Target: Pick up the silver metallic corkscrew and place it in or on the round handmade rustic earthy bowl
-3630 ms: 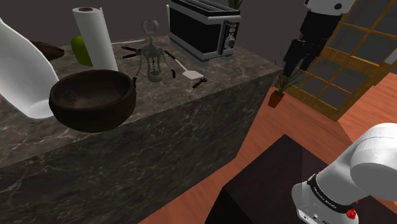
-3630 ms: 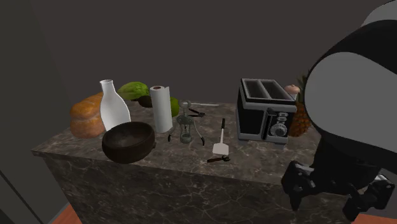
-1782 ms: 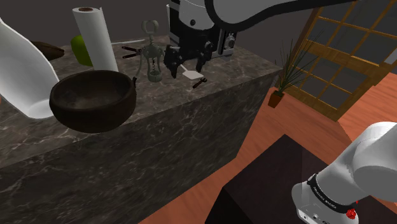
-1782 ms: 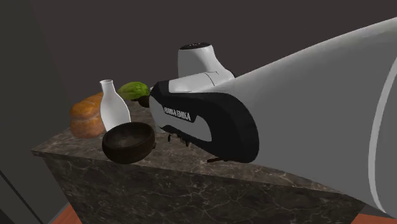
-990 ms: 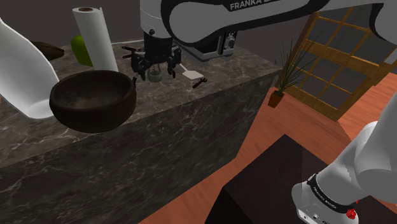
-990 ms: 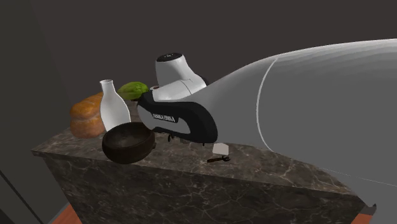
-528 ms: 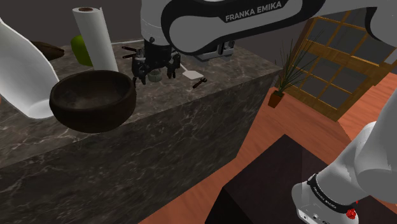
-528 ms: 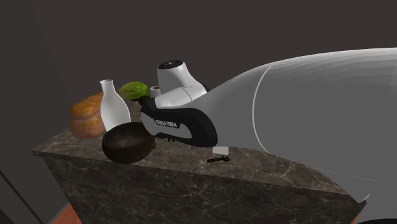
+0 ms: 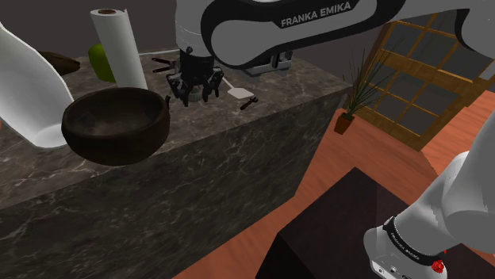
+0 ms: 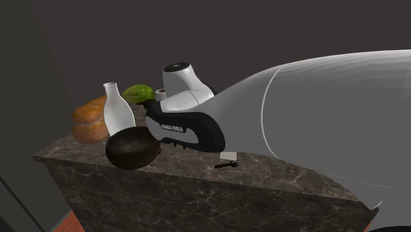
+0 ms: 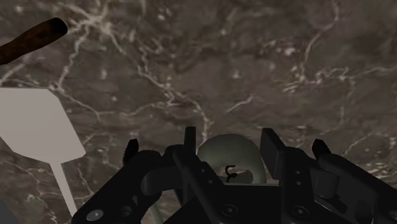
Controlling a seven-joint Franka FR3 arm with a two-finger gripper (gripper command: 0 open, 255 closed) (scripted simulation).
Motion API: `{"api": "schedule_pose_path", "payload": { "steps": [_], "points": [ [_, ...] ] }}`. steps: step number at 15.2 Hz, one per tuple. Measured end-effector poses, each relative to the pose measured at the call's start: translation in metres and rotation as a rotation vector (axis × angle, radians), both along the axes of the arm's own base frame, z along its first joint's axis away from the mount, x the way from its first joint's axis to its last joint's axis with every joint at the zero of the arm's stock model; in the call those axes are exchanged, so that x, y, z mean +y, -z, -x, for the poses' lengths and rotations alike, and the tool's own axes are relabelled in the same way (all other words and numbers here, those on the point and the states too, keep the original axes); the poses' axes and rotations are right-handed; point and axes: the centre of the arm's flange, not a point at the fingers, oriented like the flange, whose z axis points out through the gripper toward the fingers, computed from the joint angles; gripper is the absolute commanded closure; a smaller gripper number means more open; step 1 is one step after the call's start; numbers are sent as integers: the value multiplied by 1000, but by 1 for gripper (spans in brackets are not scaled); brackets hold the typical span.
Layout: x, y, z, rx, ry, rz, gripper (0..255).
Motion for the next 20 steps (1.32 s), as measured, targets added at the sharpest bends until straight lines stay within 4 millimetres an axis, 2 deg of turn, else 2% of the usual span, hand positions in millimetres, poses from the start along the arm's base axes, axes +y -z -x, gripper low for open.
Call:
{"api": "schedule_pose_path", "payload": {
  "steps": [6, 20],
  "points": [
    [0, -2, 0, 0, 0, 0, 255],
    [0, -74, 0, 0, 0, 0, 255]
  ]
}}
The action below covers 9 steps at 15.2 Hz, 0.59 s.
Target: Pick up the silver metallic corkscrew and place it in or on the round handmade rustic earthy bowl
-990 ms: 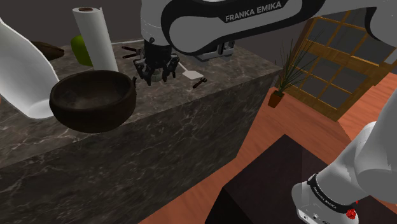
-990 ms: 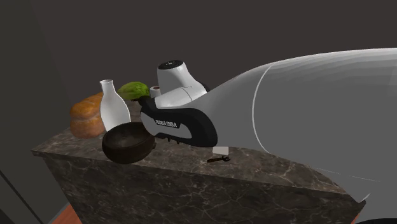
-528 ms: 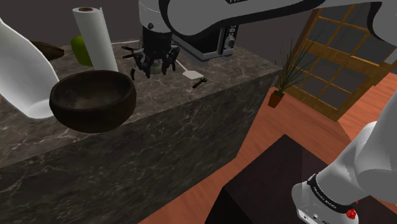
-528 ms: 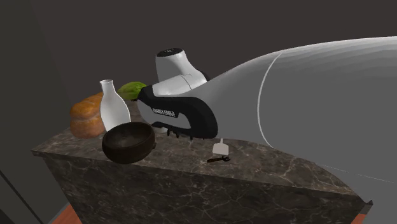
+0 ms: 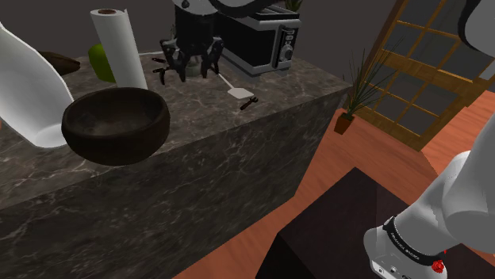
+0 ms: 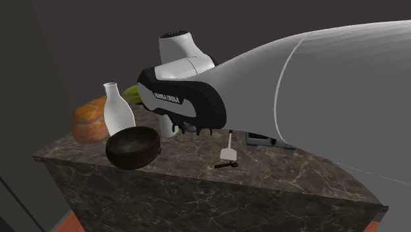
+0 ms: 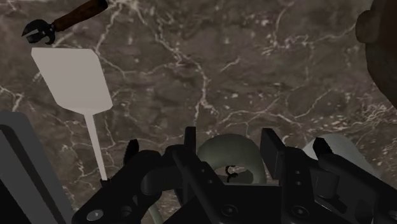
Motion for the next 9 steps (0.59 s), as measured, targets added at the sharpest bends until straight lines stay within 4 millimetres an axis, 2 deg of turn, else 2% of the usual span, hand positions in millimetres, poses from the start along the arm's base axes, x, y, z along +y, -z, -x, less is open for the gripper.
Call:
{"api": "schedule_pose_path", "payload": {
  "steps": [9],
  "points": [
    [1, -48, 0, 0, 0, 0, 255]
  ]
}}
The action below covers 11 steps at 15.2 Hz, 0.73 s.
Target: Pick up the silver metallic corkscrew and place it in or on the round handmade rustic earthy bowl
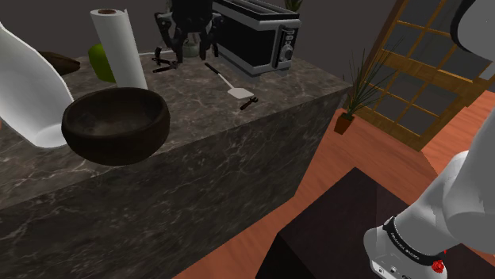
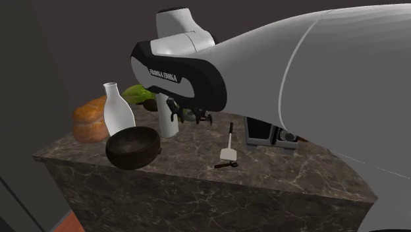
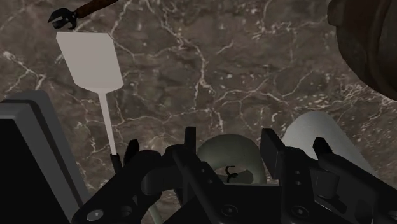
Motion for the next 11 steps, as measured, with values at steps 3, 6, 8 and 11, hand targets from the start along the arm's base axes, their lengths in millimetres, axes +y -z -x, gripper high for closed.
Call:
{"api": "schedule_pose_path", "payload": {
  "steps": [3, 6, 8, 11],
  "points": [
    [0, -15, 0, 0, 0, 0, 255],
    [0, -31, 1, 0, 0, 0, 255],
    [0, -42, 1, 0, 0, 0, 255],
    [13, -44, 6, 0, 0, 0, 255]
  ]
}}
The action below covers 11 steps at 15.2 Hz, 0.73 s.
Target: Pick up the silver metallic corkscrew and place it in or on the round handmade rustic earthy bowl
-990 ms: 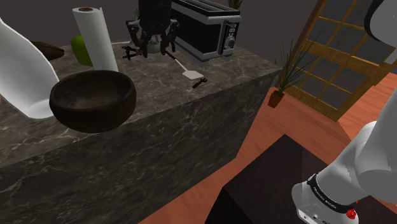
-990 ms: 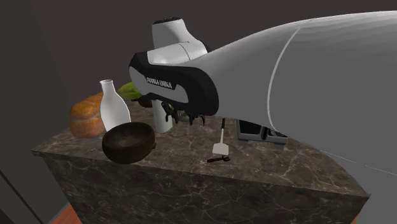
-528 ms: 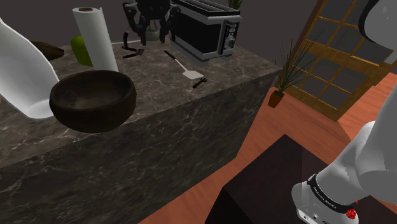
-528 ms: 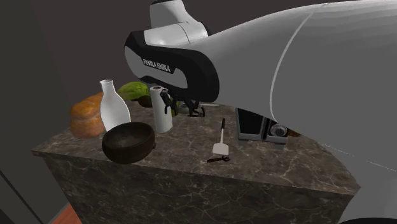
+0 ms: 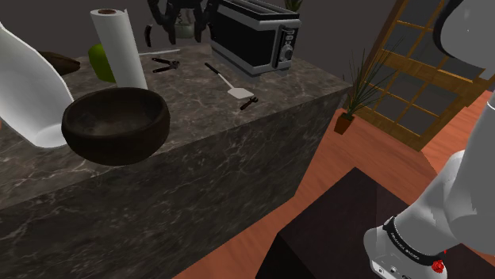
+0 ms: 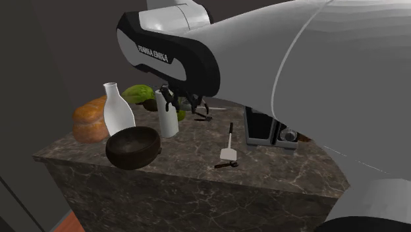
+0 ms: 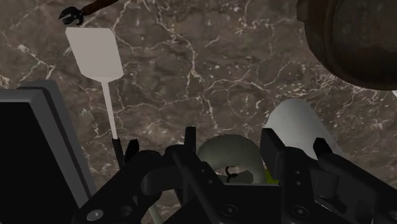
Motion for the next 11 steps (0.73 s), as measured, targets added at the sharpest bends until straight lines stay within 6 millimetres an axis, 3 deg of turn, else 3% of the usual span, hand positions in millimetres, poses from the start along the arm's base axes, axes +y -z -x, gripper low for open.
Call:
{"api": "schedule_pose_path", "payload": {
  "steps": [11],
  "points": [
    [122, 52, 59, 1, -1, 0, 255]
  ]
}}
